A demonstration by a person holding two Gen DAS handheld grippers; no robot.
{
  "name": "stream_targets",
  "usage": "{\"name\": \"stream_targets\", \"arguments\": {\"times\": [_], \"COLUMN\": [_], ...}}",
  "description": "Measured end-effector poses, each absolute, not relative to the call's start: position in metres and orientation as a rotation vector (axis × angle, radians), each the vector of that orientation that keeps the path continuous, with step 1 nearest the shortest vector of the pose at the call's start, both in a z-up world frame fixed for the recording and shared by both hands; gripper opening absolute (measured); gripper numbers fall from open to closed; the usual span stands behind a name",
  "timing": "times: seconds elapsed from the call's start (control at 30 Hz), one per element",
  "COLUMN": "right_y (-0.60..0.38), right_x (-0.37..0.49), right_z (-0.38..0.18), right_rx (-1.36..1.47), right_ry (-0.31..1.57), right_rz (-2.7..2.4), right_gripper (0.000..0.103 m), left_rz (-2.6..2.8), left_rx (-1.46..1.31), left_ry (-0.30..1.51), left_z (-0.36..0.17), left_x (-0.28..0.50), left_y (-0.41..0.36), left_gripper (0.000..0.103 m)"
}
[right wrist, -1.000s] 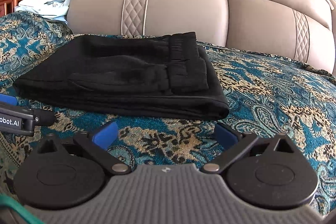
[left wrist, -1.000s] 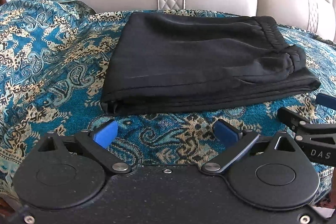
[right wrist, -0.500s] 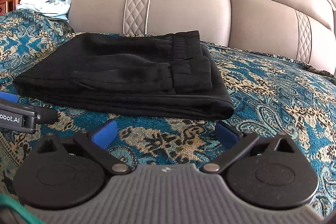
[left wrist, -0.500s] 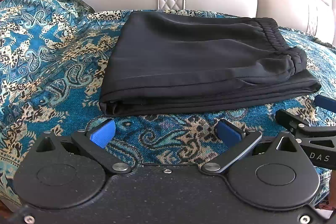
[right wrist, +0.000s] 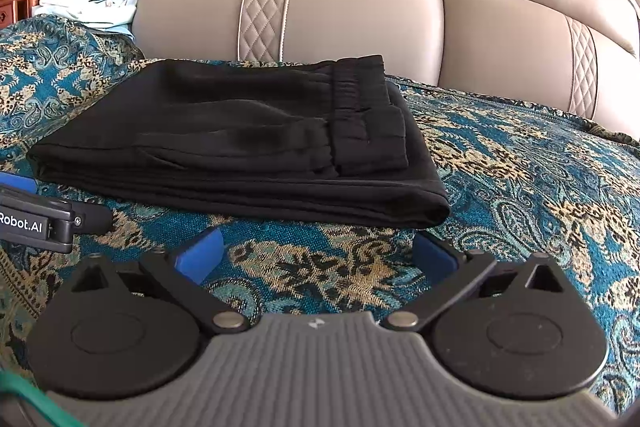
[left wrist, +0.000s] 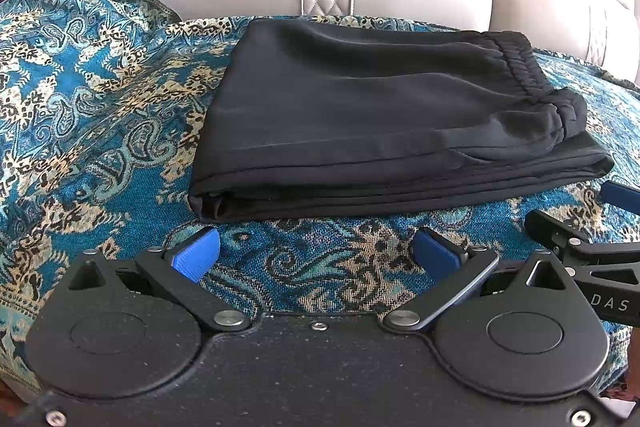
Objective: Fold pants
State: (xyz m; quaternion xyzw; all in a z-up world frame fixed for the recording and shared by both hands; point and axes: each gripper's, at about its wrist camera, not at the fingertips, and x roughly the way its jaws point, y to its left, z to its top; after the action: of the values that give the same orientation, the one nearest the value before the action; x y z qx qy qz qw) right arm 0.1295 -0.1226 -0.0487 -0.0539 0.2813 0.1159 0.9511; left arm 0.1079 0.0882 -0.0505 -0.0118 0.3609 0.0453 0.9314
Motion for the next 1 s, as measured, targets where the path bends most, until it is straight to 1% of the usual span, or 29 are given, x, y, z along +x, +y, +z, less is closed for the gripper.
{"name": "stream_targets", "arguments": {"times": [1.0], "right_y": [-0.1225], "right_x": [0.1289], "right_z": [-0.0487], "right_rx": [-0.110], "right_ry": [0.571], "right_rz": [0.237], "right_gripper": [0.103], "left_rz": [0.101], "left_rx": [-0.026], "left_ry": [0.728], "left_z": [-0.0503], "left_x": [0.1076], "left_y": [0.0868], "left_gripper": [0.103]}}
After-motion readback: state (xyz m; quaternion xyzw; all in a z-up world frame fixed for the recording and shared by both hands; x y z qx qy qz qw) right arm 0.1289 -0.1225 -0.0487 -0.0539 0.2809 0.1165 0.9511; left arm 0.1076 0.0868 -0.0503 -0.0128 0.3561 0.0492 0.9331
